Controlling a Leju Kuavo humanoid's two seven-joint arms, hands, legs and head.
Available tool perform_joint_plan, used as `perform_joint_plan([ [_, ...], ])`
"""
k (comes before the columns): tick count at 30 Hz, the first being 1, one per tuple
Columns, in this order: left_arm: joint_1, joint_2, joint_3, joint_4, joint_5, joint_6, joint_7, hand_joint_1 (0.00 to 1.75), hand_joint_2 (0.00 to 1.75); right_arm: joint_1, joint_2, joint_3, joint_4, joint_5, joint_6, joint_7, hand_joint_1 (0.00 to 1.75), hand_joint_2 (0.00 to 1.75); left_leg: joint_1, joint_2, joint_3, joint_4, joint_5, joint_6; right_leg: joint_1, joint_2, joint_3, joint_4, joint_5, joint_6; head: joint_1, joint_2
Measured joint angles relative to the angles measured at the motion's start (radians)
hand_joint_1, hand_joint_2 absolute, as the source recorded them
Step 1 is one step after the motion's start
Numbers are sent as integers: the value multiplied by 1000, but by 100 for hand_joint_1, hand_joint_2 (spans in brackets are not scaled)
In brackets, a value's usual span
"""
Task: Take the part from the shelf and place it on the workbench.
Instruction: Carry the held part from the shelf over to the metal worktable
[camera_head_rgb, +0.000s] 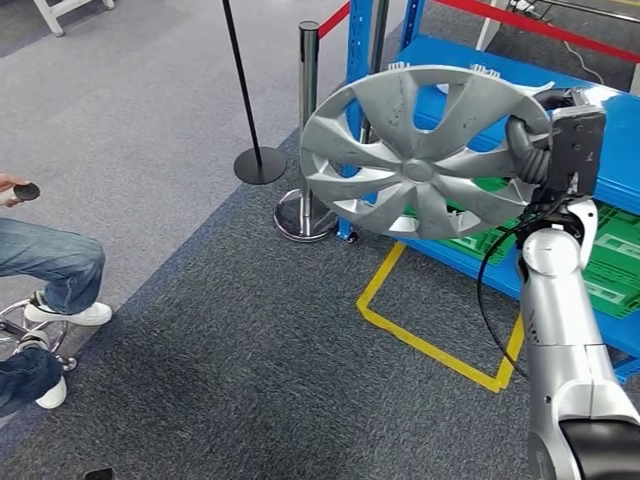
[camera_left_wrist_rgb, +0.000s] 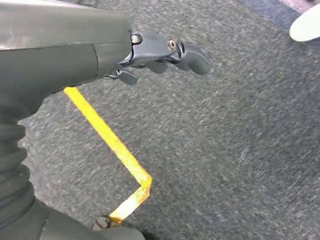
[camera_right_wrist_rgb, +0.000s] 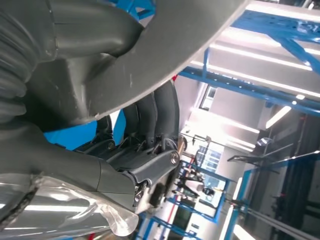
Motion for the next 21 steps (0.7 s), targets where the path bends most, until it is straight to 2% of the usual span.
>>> perform_joint_plan([
  [2,1,-1,0,0,0,0,0,0,175,-2,1,1,0,1,1,-1,175,175,0,14,-13,33,-23,-10,-3,-12,5,-3,0,-13,-5,0],
  [3,-1,-2,0,0,0,0,0,0,175,-4,2,1,0,1,2,-1,175,175,1,28,-32,76,-48,-16,-4,-19,8,-5,0,-18,-7,0],
  [5,-2,-3,0,0,0,0,0,0,175,-8,2,1,0,0,3,-1,175,175,4,52,-93,208,-106,-25,-1,-30,10,-4,-3,-25,-12,0],
  [6,-2,-3,1,0,0,0,0,0,175,-9,2,1,1,0,4,-1,175,175,6,56,-117,259,-120,-26,1,-36,11,-4,-4,-26,-12,0],
  [7,-2,-4,1,0,-1,0,0,0,175,-10,3,1,1,1,5,-1,175,175,6,58,-127,278,-117,-26,2,-40,12,-4,-5,-27,-12,0],
  [8,-1,-4,1,0,-1,0,0,0,175,-10,3,2,1,1,6,-1,175,175,6,59,-118,257,-95,-24,3,-44,13,-4,-5,-27,-12,0],
  [10,-2,-4,1,0,-5,2,1,0,175,-10,3,2,2,1,6,-1,175,175,3,69,-56,130,-29,-13,5,-52,18,-4,-8,-25,-12,0],
  [12,-4,-5,1,0,-9,4,2,0,175,-10,2,1,2,0,5,-1,175,175,-6,83,-6,25,2,0,8,-60,19,-5,-11,-18,-12,0],
  [15,-6,-6,1,0,-12,9,3,0,175,-6,-1,-5,3,-5,3,-2,175,175,-12,78,3,-1,0,11,11,-75,21,-10,-11,-2,-11,0],
  [17,-5,-9,1,0,-12,11,2,0,175,-3,-5,-10,3,-8,2,-4,175,175,-8,68,9,-16,7,21,9,-70,16,-2,-25,6,-10,0],
  [19,-6,-12,1,0,-12,12,0,0,175,-5,-11,-16,3,-11,2,-5,175,175,-6,59,16,-28,13,28,9,-47,-21,72,-69,10,-6,0],
  [21,-7,-12,2,0,-12,12,0,0,175,-5,-14,-21,3,-14,2,-6,175,175,-8,50,16,-28,12,32,10,-32,-85,197,-117,10,-3,0],
])
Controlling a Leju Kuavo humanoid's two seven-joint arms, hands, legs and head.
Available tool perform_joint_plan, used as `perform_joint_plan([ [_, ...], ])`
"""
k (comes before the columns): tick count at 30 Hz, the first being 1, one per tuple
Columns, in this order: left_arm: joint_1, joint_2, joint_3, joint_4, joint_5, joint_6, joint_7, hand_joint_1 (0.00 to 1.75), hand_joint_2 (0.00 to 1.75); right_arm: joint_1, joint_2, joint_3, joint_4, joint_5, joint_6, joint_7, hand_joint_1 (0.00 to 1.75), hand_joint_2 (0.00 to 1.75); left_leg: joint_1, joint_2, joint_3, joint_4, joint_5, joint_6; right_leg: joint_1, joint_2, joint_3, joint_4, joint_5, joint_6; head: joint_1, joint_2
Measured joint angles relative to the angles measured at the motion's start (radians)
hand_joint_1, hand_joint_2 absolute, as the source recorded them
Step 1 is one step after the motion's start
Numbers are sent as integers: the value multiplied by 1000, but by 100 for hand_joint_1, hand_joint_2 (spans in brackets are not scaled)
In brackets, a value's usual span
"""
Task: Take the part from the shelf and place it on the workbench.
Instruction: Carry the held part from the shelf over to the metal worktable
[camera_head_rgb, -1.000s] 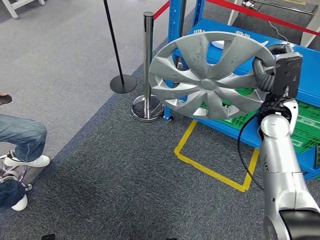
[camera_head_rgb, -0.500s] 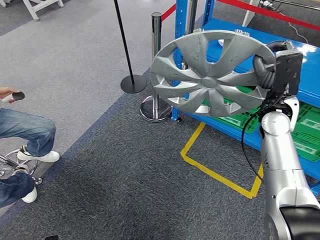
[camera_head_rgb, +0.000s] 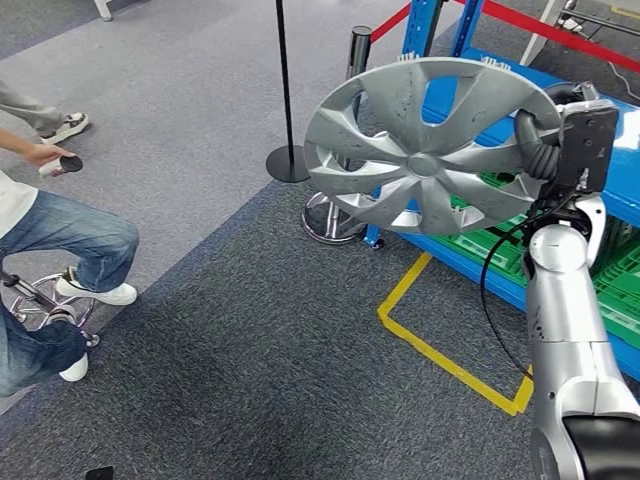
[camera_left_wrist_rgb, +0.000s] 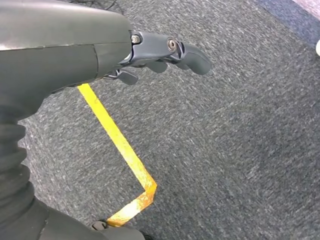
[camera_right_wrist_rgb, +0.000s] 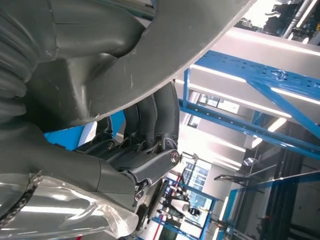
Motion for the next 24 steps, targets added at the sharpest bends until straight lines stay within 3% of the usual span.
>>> perform_joint_plan([
  [1,0,0,1,0,0,0,0,0,175,4,-1,-1,0,-1,0,0,175,175,-1,-5,0,1,-1,1,0,2,-24,40,-5,0,1,0],
  [2,0,0,3,0,0,1,0,0,175,8,-3,-3,0,-2,0,-1,175,175,-1,-11,0,3,-2,1,0,3,-31,43,11,-1,1,0],
  [4,0,-1,5,0,0,3,1,0,175,15,-9,-5,0,-4,0,-1,175,175,1,-24,1,9,-6,-1,-3,9,10,-61,82,-1,1,0],
  [6,-1,1,6,0,-1,8,6,0,175,16,-14,-8,0,-5,-1,-3,175,175,0,-36,-5,18,-10,-9,-4,27,67,-173,123,-3,1,0],
  [9,3,7,9,0,-2,13,21,0,175,20,-17,-11,0,-6,-5,-7,175,175,1,-49,-12,22,-8,-21,-2,32,86,-202,121,-15,1,0],
  [11,5,13,12,0,-6,15,27,0,175,22,-17,-11,0,-4,-7,-8,175,175,2,-39,-18,37,-20,-31,-4,23,90,-205,122,-27,0,0],
  [13,5,18,13,0,-9,16,34,0,175,22,-20,-13,0,-3,-8,-9,175,175,4,-12,-52,116,-66,-43,-5,11,94,-208,122,-37,-3,0],
  [15,5,25,14,0,-9,16,39,0,175,23,-22,-16,0,-3,-8,-10,175,175,8,5,-114,249,-125,-52,-4,-1,95,-208,120,-42,-4,0],
  [16,6,27,15,0,-9,16,40,0,175,23,-23,-17,0,-3,-8,-10,175,175,9,8,-138,301,-142,-53,-3,-6,96,-208,119,-44,-4,0],
  [17,7,29,16,0,-7,15,40,0,175,24,-24,-18,0,-2,-9,-10,175,175,10,8,-145,316,-139,-53,-2,-11,97,-207,118,-44,-4,0],
  [19,8,32,21,0,-1,11,37,0,175,25,-25,-19,-1,-2,-9,-10,175,175,9,11,-110,244,-88,-46,0,-20,100,-207,116,-44,-4,0],
  [21,7,39,28,0,6,7,33,0,175,24,-28,-19,-5,-2,-9,-10,175,175,1,30,-43,106,-29,-33,2,-29,103,-208,113,-41,-4,0],
  [23,6,45,33,0,10,5,32,0,175,24,-33,-20,-9,-2,-8,-10,175,175,-8,47,-6,29,-13,-23,6,-39,104,-209,112,-34,-2,0],
  [24,6,47,35,0,11,5,31,0,175,24,-35,-20,-10,-2,-8,-10,175,175,-11,44,-3,23,-16,-20,6,-45,105,-210,112,-29,-3,0],
])
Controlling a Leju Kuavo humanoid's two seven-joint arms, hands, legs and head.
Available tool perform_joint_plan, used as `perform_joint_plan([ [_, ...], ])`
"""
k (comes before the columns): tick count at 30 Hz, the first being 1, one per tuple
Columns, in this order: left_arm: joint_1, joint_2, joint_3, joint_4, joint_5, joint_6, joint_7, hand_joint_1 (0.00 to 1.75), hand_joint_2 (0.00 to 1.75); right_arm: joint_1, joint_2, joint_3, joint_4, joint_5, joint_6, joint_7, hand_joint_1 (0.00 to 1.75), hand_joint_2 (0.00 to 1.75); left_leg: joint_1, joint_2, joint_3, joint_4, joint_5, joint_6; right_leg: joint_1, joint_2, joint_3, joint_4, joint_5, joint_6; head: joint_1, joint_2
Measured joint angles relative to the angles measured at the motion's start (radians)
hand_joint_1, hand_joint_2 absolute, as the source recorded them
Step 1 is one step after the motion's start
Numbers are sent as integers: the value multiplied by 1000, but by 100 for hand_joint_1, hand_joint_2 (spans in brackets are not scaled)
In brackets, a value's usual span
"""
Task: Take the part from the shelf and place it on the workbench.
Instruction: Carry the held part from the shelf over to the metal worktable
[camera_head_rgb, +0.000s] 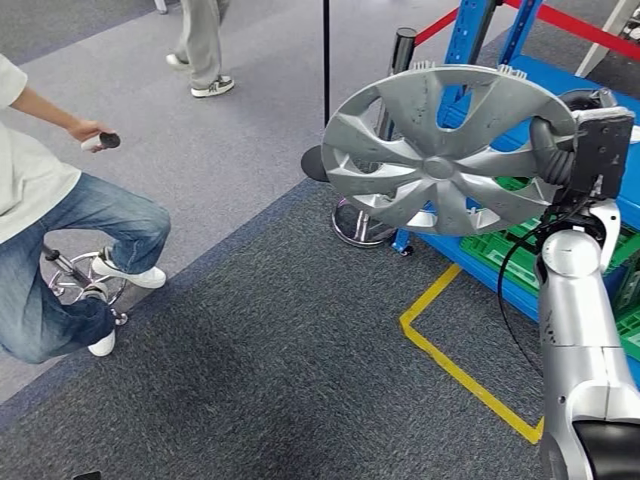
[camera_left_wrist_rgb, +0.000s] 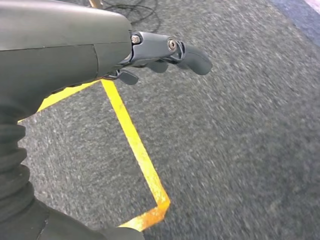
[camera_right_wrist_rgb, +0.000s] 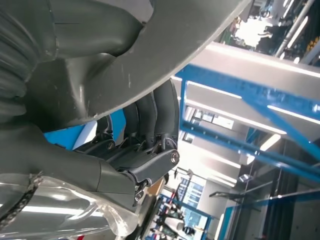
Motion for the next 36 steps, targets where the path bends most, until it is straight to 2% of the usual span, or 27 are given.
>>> perform_joint_plan([
  [2,2,3,4,0,1,-3,-2,0,175,1,-3,0,-2,2,0,0,175,175,0,-11,2,-12,5,10,-2,-5,0,-2,-4,10,1,0],
  [3,2,3,5,0,1,-8,-6,0,175,1,-4,1,-4,4,0,0,175,175,2,-16,5,-19,9,16,-3,4,-6,10,-15,15,0,0],
  [4,2,3,6,0,1,-14,-11,0,175,1,-7,0,-7,5,-1,0,175,175,4,-21,7,-25,12,22,-3,17,-21,42,-36,17,2,0],
  [5,1,3,7,0,1,-22,-17,0,175,2,-11,-1,-10,6,-1,0,175,175,6,-27,9,-29,14,26,-3,33,-48,96,-65,19,3,0],
  [7,1,3,10,0,1,-34,-24,0,175,5,-18,-3,-15,7,-1,0,175,175,7,-40,9,-29,14,29,-3,49,-115,232,-119,22,4,0],
  [8,1,3,11,0,1,-37,-26,0,175,8,-21,-4,-16,7,-1,0,175,175,7,-47,10,-28,13,30,-3,51,-140,276,-127,25,4,0],
  [9,1,3,12,0,2,-39,-28,0,175,11,-23,-5,-18,7,-1,0,175,175,8,-54,11,-28,13,29,-4,51,-148,282,-114,27,4,0],
  [10,2,3,12,0,2,-41,-28,0,175,13,-25,-5,-20,8,-1,0,175,175,10,-61,12,-26,11,28,-6,51,-136,247,-84,29,4,0],
  [12,2,3,13,0,3,-45,-30,0,175,15,-29,-5,-25,9,-1,0,175,175,12,-75,13,-18,4,21,-13,67,-76,115,-12,35,4,0],
  [13,1,4,14,0,4,-47,-32,0,175,14,-30,-6,-29,10,-1,0,175,175,12,-81,9,-10,0,16,-16,79,-47,57,7,35,4,0],
  [14,1,4,16,0,5,-49,-35,0,175,15,-31,-6,-31,9,-1,1,175,175,12,-87,4,-4,-1,10,-18,89,-30,24,12,34,4,0],
  [15,1,4,18,0,7,-49,-39,0,175,17,-32,-6,-32,9,0,2,175,175,12,-93,-1,0,-1,6,-17,94,-23,15,7,30,5,0],
  [17,2,4,22,0,12,-48,-46,0,175,20,-33,-6,-35,10,1,3,175,175,13,-100,-7,5,-2,-3,-17,85,-20,13,6,19,5,0],
  [19,2,4,26,0,16,-46,-52,0,175,21,-34,-6,-38,12,2,3,175,175,12,-78,-21,41,-26,-15,-19,72,-14,11,5,7,0,0],
  [21,0,3,29,0,18,-44,-54,0,175,21,-35,-7,-41,13,3,3,175,175,14,-47,-71,150,-80,-24,-17,58,-8,10,1,-2,-5,0],
  [22,0,2,29,0,18,-43,-53,0,175,20,-35,-7,-42,12,3,3,175,175,17,-40,-103,217,-106,-27,-16,51,-7,10,0,-4,-5,0],
  [23,0,1,30,0,19,-43,-53,0,175,21,-35,-7,-42,11,4,3,175,175,18,-37,-128,268,-120,-27,-14,45,-5,10,-1,-6,-5,0],
  [24,0,-1,32,0,19,-42,-52,0,175,22,-35,-7,-42,11,5,3,175,175,19,-36,-138,286,-116,-26,-12,39,-3,10,-3,-7,-5,0],
  [25,0,-2,34,0,19,-41,-51,0,175,23,-35,-7,-42,12,6,3,175,175,19,-35,-129,264,-94,-23,-11,34,-1,10,-4,-7,-5,0],
  [27,0,-3,36,0,19,-40,-51,0,175,23,-35,-6,-43,13,6,3,175,175,14,-22,-68,136,-28,-12,-9,23,3,10,-7,-6,-5,0],
  [29,-2,-4,38,0,19,-38,-52,0,175,24,-36,-7,-46,12,6,3,175,175,3,-4,-17,29,5,0,-6,14,4,9,-9,-1,-4,0],
  [30,-3,-4,38,0,19,-37,-53,0,175,27,-36,-7,-47,12,6,3,175,175,-1,0,-9,9,4,4,-5,9,3,8,-9,3,-4,0],
  [32,-4,-4,40,0,19,-34,-54,0,175,33,-37,-7,-49,12,6,3,175,175,-1,-10,-8,0,5,11,-4,-2,4,4,-10,13,-3,0],
  [33,-3,-5,41,0,17,-32,-54,0,175,35,-38,-7,-51,14,6,3,175,175,0,-16,-5,-7,8,15,-5,0,2,7,-16,18,-3,0],
  [34,-2,-5,42,0,15,-31,-55,0,175,35,-39,-7,-54,15,6,3,175,175,2,-20,-2,-14,11,21,-5,9,-7,24,-29,21,-2,0],
  [36,-3,-6,42,0,8,-29,-56,0,175,34,-43,-7,-63,17,5,4,175,175,5,-30,2,-22,15,29,-7,36,-55,120,-81,23,0,0],
])
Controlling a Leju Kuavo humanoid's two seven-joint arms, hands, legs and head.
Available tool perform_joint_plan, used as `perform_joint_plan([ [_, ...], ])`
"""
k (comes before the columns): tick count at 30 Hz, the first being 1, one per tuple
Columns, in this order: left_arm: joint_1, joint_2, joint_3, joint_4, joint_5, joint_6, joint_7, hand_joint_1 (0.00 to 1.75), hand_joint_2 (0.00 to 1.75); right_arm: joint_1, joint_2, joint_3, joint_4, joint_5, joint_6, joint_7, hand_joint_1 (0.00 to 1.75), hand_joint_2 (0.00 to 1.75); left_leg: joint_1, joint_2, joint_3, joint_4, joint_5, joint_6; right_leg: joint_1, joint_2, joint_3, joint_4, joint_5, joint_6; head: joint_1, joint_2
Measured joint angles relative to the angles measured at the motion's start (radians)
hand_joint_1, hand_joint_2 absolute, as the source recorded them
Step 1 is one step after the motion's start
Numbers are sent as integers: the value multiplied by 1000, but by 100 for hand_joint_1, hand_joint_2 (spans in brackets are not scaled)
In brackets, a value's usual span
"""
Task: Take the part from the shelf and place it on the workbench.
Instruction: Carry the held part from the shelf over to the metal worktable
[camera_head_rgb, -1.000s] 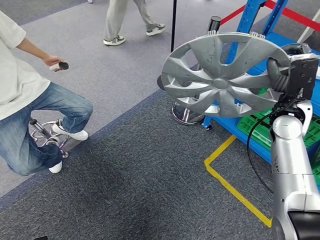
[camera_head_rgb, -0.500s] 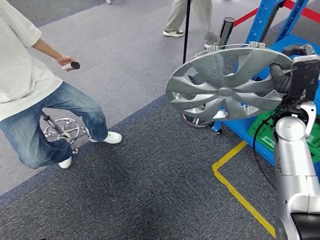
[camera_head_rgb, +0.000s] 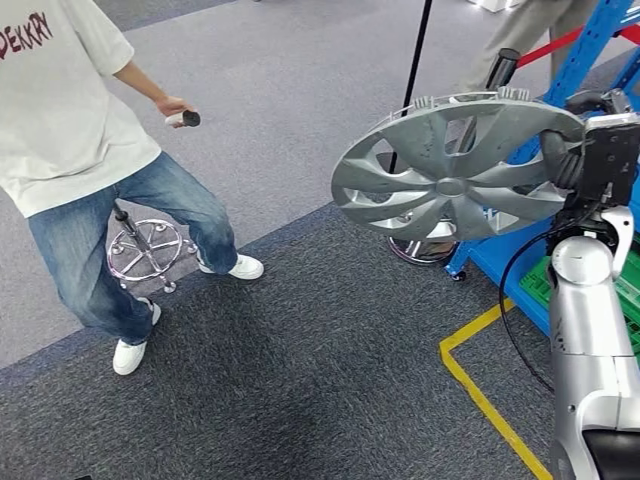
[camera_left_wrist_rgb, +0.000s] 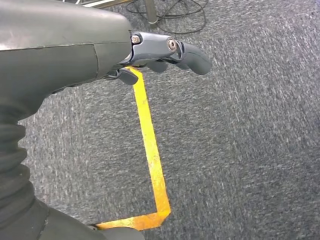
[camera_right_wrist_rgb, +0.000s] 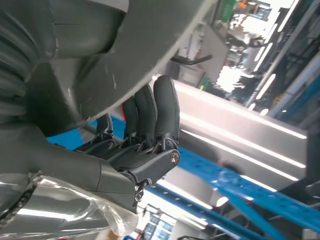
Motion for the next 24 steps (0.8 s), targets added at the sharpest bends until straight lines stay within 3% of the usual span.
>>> perform_joint_plan([
  [2,-1,0,0,0,-8,1,-2,0,175,1,-2,0,-7,1,0,4,175,175,0,-11,0,1,-1,3,0,12,-64,125,-45,3,1,0],
  [3,-1,0,0,0,-12,1,-4,0,175,4,-3,1,-10,2,0,7,175,175,1,-17,0,1,-1,4,-1,13,-82,153,-45,5,1,0],
  [4,-1,0,0,0,-15,1,-5,0,175,6,-3,1,-13,3,0,9,175,175,2,-23,0,3,-2,3,-2,13,-82,143,-27,8,1,0],
  [5,-1,0,0,0,-19,1,-7,0,175,9,-4,2,-17,5,0,11,175,175,3,-30,1,6,-3,1,-4,14,-62,97,7,10,2,0],
  [6,0,0,0,0,-22,1,-7,0,175,11,-4,2,-23,6,0,13,175,175,5,-37,0,10,-6,-3,-8,20,-32,30,42,13,2,0],
  [8,0,1,0,0,-28,4,-6,0,175,15,-7,2,-34,7,1,14,175,175,4,-50,-6,22,-11,-13,-12,37,28,-79,78,13,2,0],
  [11,3,2,0,0,-34,6,-4,0,175,30,-9,2,-46,7,0,16,175,175,6,-65,-14,29,-10,-26,-9,41,46,-105,76,0,1,0],
  [13,6,1,0,0,-38,6,-3,0,175,40,-9,2,-53,7,0,17,175,175,7,-55,-20,45,-23,-36,-9,30,50,-108,77,-12,0,0],
  [15,5,1,0,0,-41,6,-3,0,175,45,-9,0,-61,6,-2,17,175,175,9,-26,-57,131,-71,-47,-10,18,55,-111,76,-24,-4,0],
  [17,3,0,0,0,-44,5,-5,0,175,50,-9,-2,-67,3,-4,16,175,175,13,-9,-120,269,-129,-54,-8,7,58,-110,73,-31,-6,0],
  [18,3,0,0,0,-45,4,-6,0,175,54,-9,-3,-68,1,-5,16,175,175,15,-7,-142,314,-139,-54,-7,1,60,-110,72,-32,-6,0],
  [19,3,-1,0,0,-47,3,-9,0,175,58,-9,-4,-68,1,-6,16,175,175,16,-6,-146,320,-128,-54,-6,-5,63,-110,70,-33,-6,0],
  [20,3,-2,0,0,-48,1,-10,0,175,61,-9,-4,-69,1,-6,16,175,175,17,-5,-130,284,-101,-51,-5,-10,65,-110,69,-32,-6,0],
  [22,2,0,0,0,-48,-1,-13,0,175,64,-9,-6,-71,1,-6,16,175,175,11,11,-63,145,-35,-42,-3,-20,71,-110,64,-29,-6,0],
  [24,0,2,-1,0,-48,-1,-13,0,175,66,-9,-8,-73,0,-7,16,175,175,2,27,-16,47,-11,-33,0,-29,73,-111,60,-21,-5,0],
])
